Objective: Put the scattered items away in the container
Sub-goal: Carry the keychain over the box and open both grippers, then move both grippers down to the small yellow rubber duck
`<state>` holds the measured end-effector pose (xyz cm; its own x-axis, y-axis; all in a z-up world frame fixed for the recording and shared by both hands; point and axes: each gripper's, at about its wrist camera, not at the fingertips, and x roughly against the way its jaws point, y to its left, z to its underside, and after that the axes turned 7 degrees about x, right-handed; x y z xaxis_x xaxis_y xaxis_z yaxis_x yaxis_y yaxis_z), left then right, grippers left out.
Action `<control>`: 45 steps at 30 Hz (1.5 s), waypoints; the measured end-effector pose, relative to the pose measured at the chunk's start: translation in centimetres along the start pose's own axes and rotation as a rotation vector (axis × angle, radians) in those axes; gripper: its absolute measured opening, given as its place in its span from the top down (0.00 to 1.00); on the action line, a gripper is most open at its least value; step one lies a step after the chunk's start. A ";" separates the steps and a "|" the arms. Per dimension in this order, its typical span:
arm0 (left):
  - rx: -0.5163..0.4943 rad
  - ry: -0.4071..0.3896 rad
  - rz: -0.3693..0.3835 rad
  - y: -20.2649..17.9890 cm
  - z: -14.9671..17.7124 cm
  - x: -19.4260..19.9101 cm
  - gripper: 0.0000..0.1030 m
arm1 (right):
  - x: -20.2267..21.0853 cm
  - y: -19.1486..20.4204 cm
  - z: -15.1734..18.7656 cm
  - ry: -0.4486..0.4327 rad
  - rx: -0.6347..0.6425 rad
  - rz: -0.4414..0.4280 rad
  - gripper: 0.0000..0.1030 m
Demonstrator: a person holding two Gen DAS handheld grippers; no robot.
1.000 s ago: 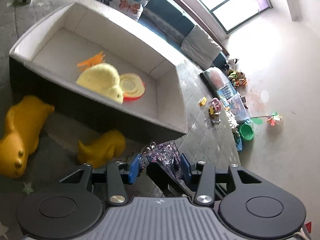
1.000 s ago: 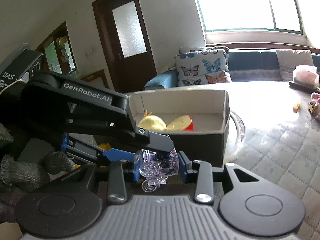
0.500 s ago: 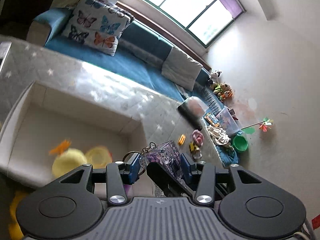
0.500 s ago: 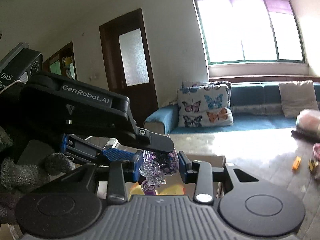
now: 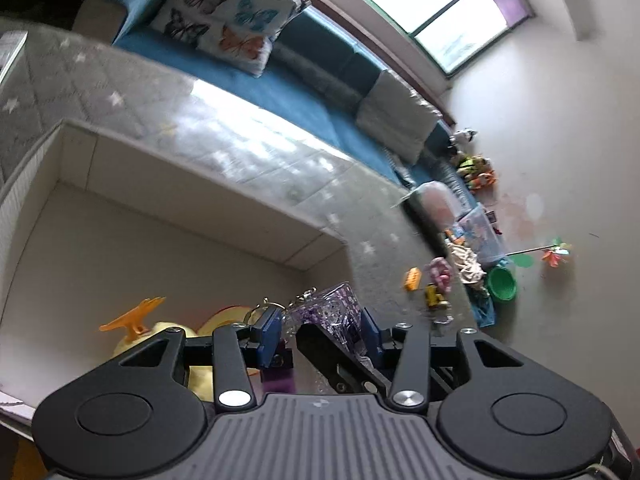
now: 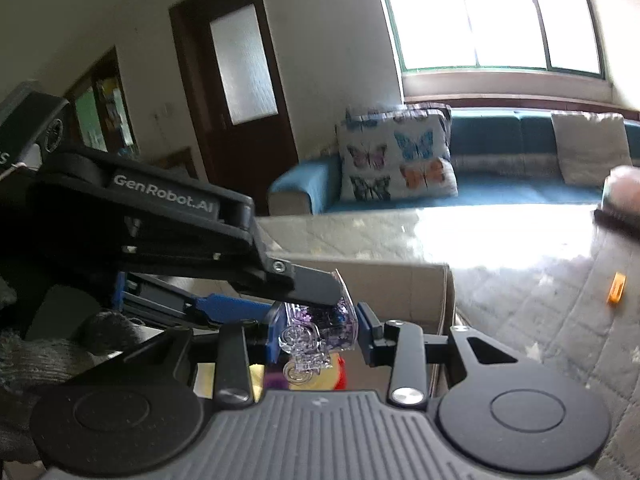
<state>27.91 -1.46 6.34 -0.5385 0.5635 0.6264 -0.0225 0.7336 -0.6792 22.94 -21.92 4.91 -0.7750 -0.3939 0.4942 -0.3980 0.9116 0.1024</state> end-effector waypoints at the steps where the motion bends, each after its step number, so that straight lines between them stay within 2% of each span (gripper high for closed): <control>1: 0.006 0.003 -0.009 0.4 -0.2 -0.3 0.55 | -0.5 -0.1 0.1 0.013 -0.005 0.003 0.65; 9: 0.031 0.006 -0.041 2.2 -0.3 -1.2 0.55 | -2.8 0.1 1.2 0.096 -0.011 0.038 0.64; 16: 0.030 0.007 -0.053 2.4 0.5 -0.9 0.55 | -2.9 1.0 1.8 0.120 0.018 0.068 0.64; 20: 0.031 0.003 -0.053 2.4 0.9 -0.5 0.55 | -2.3 1.1 2.0 0.119 0.021 0.079 0.63; 24: 0.024 -0.007 -0.054 2.4 1.2 0.2 0.55 | -1.7 1.7 2.0 0.116 0.054 0.107 0.57; 30: 0.016 -0.023 -0.051 2.3 1.9 1.2 0.55 | -0.4 2.4 2.2 0.097 0.082 0.134 0.57; 37: 0.002 -0.041 -0.041 2.2 3.4 3.0 0.55 | 1.1 2.9 2.3 0.079 0.085 0.124 0.57; 45: -0.030 -0.072 -0.055 2.4 5.6 5.3 0.55 | 4.7 3.7 3.4 0.033 0.061 0.083 0.56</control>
<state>20.23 1.14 5.93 -0.5962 0.4940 0.6329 -0.0289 0.7746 -0.6318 16.19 -20.79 4.68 -0.7905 -0.3122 0.5268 -0.3629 0.9318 0.0078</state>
